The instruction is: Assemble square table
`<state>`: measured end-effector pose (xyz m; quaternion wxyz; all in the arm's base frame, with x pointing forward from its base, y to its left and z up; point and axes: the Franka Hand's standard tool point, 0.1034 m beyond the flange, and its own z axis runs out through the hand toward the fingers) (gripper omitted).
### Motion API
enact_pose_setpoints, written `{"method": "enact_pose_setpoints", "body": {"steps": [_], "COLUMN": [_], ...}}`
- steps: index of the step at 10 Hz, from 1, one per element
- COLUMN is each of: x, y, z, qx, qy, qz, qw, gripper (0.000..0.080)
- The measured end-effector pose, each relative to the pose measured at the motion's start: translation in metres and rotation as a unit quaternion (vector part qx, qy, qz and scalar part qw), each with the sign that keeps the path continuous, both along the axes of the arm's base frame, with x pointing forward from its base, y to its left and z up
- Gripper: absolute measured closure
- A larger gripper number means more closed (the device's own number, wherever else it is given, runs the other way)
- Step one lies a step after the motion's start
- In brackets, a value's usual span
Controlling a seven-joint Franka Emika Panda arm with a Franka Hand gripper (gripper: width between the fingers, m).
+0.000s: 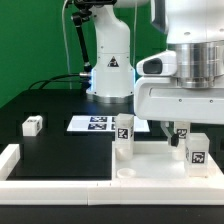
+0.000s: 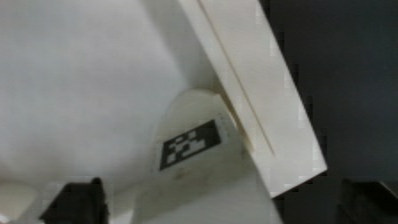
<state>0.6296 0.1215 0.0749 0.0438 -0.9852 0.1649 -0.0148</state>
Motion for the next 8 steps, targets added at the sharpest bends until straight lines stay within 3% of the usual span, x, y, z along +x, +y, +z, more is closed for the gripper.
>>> {"method": "enact_pose_setpoints", "body": {"steps": [1, 2, 3, 4, 5, 8], "x": [-0.0008, -0.0006, -0.0005, -0.0010, -0.0016, -0.0019], "y": [0.0017, 0.0012, 0.0006, -0.0003, -0.0022, -0.0027], "z": [-0.0010, -0.0009, -0.0009, -0.0014, -0.0021, -0.0024], "qx": [0.001, 0.002, 0.001, 0.002, 0.002, 0.006], "qy": [-0.002, 0.000, -0.001, 0.001, 0.005, 0.013], "qz": [0.002, -0.017, -0.015, -0.026, -0.061, -0.150], "qw": [1.000, 1.000, 1.000, 1.000, 0.998, 0.989], "gripper": [0.0151, 0.0263, 0.0429, 0.0429, 0.0504, 0.0504]}}
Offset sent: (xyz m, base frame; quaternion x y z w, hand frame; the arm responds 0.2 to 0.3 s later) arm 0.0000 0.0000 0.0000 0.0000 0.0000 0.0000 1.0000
